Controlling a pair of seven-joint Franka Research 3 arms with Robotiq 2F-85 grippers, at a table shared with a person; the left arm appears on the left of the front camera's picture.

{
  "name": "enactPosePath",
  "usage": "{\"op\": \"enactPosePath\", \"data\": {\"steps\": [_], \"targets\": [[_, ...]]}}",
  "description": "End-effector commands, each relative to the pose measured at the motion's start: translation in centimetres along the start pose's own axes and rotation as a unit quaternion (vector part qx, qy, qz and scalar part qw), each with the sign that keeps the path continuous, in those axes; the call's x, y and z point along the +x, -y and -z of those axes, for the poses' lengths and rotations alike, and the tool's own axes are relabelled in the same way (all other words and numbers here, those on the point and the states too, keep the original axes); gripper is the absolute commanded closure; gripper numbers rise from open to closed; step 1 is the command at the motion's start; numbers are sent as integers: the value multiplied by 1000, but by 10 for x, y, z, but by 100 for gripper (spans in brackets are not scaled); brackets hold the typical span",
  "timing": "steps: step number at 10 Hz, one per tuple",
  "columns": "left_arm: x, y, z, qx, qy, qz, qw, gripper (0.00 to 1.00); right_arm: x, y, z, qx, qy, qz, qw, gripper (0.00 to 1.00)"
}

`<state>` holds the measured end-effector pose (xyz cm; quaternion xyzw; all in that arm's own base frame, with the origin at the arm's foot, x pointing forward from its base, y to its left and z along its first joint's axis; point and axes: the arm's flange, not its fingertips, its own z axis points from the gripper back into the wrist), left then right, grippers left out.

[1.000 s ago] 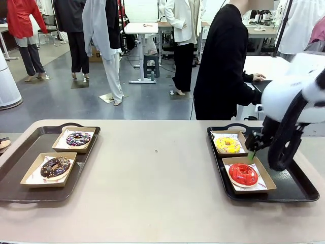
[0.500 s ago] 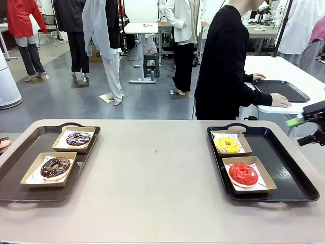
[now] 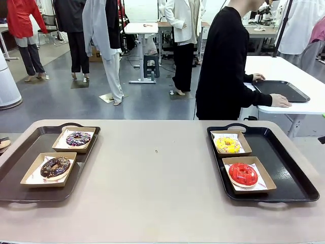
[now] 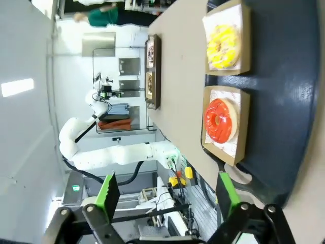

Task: Individually package the donuts and arrange them on the tray.
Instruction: Place the picked Paper togo box on the Handle tray.

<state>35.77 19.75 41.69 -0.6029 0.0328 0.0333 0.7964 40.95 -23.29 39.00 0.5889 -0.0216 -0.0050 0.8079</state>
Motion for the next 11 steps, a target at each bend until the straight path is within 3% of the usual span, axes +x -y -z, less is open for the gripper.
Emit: {"op": "enactPosePath", "data": {"steps": [1, 5, 6, 11], "targets": [[-2, 1, 1, 1, 5, -3, 1000, 4, 28, 18, -16, 9, 2, 8, 1000, 0], [-2, 1, 1, 1, 5, -3, 1000, 4, 30, 40, -8, 36, 23, -24, 999, 0], [-2, 1, 1, 1, 5, -3, 1000, 4, 31, 42, -9, 14, 3, 19, 1000, 0], [-2, 1, 1, 1, 5, -3, 1000, 4, 31, 42, -9, 14, 3, 19, 1000, 0]]}}
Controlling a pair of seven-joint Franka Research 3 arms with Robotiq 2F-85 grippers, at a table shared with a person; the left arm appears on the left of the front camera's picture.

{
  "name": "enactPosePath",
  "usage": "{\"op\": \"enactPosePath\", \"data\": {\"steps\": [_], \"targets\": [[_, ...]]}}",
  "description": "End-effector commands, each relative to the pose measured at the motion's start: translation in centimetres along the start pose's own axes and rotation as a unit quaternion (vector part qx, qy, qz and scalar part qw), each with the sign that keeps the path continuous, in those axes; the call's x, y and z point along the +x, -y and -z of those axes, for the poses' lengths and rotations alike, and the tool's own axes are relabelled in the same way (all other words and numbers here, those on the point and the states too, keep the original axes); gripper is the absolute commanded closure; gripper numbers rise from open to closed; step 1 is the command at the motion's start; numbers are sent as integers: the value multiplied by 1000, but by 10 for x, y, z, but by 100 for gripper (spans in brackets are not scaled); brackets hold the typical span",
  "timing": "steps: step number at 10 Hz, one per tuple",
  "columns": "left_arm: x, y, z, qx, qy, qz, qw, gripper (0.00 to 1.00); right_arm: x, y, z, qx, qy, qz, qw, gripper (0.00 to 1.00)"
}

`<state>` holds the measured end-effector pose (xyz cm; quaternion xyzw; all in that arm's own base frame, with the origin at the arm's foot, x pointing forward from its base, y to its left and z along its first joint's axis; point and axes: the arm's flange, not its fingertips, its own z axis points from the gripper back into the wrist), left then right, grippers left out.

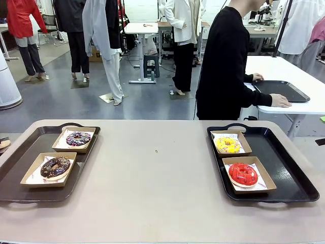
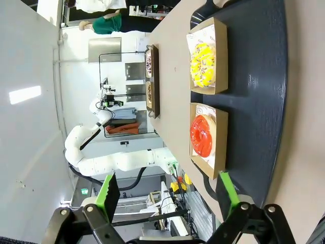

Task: Individually package the donuts and arrange them on the tray.
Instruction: Place the picked Paper togo box on the Handle tray.

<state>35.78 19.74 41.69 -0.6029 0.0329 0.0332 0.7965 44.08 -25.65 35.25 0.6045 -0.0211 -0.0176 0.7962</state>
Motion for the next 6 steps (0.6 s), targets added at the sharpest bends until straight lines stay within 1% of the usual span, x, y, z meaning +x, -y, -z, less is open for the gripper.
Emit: {"op": "enactPosePath", "data": {"steps": [1, 6], "targets": [[-2, 1, 1, 1, 5, -3, 1000, 4, 0, -2, 0, -5, -4, 8, 1000, 0], [-2, 1, 1, 1, 5, -3, 1000, 4, 0, -2, 0, -5, -4, 8, 1000, 0]]}}
